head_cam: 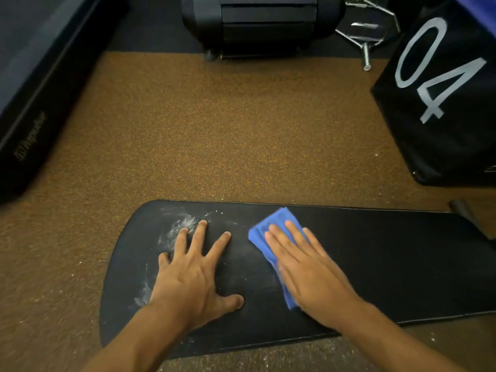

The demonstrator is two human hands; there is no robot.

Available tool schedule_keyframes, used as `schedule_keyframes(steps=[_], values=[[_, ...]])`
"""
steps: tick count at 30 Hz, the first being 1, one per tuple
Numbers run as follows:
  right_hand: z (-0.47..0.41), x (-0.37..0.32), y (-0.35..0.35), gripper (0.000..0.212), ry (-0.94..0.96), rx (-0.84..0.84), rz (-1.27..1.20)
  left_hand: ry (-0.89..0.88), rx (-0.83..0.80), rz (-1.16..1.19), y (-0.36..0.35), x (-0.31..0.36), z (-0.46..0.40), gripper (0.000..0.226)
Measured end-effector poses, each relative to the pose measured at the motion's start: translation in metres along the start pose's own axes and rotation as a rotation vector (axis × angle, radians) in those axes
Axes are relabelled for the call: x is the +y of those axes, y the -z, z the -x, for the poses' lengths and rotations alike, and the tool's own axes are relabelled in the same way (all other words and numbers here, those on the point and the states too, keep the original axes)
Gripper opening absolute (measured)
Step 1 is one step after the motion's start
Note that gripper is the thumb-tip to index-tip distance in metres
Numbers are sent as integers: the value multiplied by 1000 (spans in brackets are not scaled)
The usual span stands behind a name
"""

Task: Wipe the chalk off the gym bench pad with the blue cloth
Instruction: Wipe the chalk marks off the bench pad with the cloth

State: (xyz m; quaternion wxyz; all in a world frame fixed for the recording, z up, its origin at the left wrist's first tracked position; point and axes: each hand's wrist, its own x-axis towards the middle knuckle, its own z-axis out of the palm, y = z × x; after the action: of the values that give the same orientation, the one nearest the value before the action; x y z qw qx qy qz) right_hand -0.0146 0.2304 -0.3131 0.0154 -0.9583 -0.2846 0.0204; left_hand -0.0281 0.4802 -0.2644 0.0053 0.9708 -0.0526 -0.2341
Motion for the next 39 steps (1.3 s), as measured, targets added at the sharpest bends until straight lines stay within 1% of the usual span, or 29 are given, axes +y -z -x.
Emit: schedule_keyframes(steps=[1, 2, 4, 6, 7, 8, 10, 12, 13, 15, 18, 20, 21, 22, 25, 27, 28, 29, 31, 33, 34, 35, 36, 39], values=[[6, 13, 0, 56, -11, 1, 6, -4, -4, 1, 0, 0, 0, 120], [5, 26, -2, 56, -61, 18, 6, -9, -4, 3, 0, 0, -1, 120], [-18, 38, -1, 60, -243, 52, -24, -13, -1, 3, -1, -1, -1, 119], [-50, 23, -2, 64, -407, 62, -81, -11, 3, 3, -2, -2, -1, 119], [-60, 11, -3, 64, -430, 70, -99, -8, 7, 0, -3, -2, -1, 120], [-63, -2, -4, 64, -397, 73, -101, -2, 11, -4, -3, -1, -1, 120], [-46, -20, -2, 61, -235, 49, -58, 5, 13, -6, -2, 0, -1, 121], [-17, -16, 2, 58, -83, 13, -12, 3, 5, 4, -1, 0, -1, 121], [-4, -9, 3, 57, -42, -2, -4, 1, 4, 8, 0, 0, 0, 121], [8, 15, 2, 56, -69, 8, -6, -7, 5, 14, 0, -1, 0, 120], [-24, 34, -2, 62, -299, 34, -50, -12, 1, 17, -2, -2, 0, 120], [-60, 18, -5, 64, -401, 63, -82, -8, 7, 9, -3, -2, -1, 120], [-72, 4, -6, 63, -389, 68, -86, -6, 12, 6, -4, -1, -1, 120], [-76, -10, -6, 62, -327, 69, -76, -4, 15, 4, -4, -1, -1, 120], [-40, -29, -1, 58, -86, 44, -38, 1, 12, -4, -3, -1, 0, 121], [-11, -16, 4, 56, -41, 20, -27, -2, 8, 3, -2, -1, 0, 121], [-5, -3, 4, 56, -60, 25, -17, -6, 6, 7, -1, -1, 0, 121], [-7, 9, 1, 56, -107, 24, -6, -10, 3, 10, -1, -1, 1, 120], [-33, 20, -3, 61, -278, 22, -17, -13, -3, 12, -2, -1, 0, 120], [-69, 7, -5, 65, -431, 50, -57, -10, 2, 7, -3, -1, -1, 120], [-81, -6, -5, 65, -450, 57, -76, -9, 3, 1, -4, -1, -1, 120], [-84, -20, -5, 64, -416, 67, -84, -7, 3, -3, -5, -1, -1, 120], [-77, -33, -5, 63, -334, 70, -77, -3, 4, -2, -5, -1, -1, 120], [-23, -41, 0, 58, -80, 3, -29, -2, 4, 2, -4, -1, -1, 121]])
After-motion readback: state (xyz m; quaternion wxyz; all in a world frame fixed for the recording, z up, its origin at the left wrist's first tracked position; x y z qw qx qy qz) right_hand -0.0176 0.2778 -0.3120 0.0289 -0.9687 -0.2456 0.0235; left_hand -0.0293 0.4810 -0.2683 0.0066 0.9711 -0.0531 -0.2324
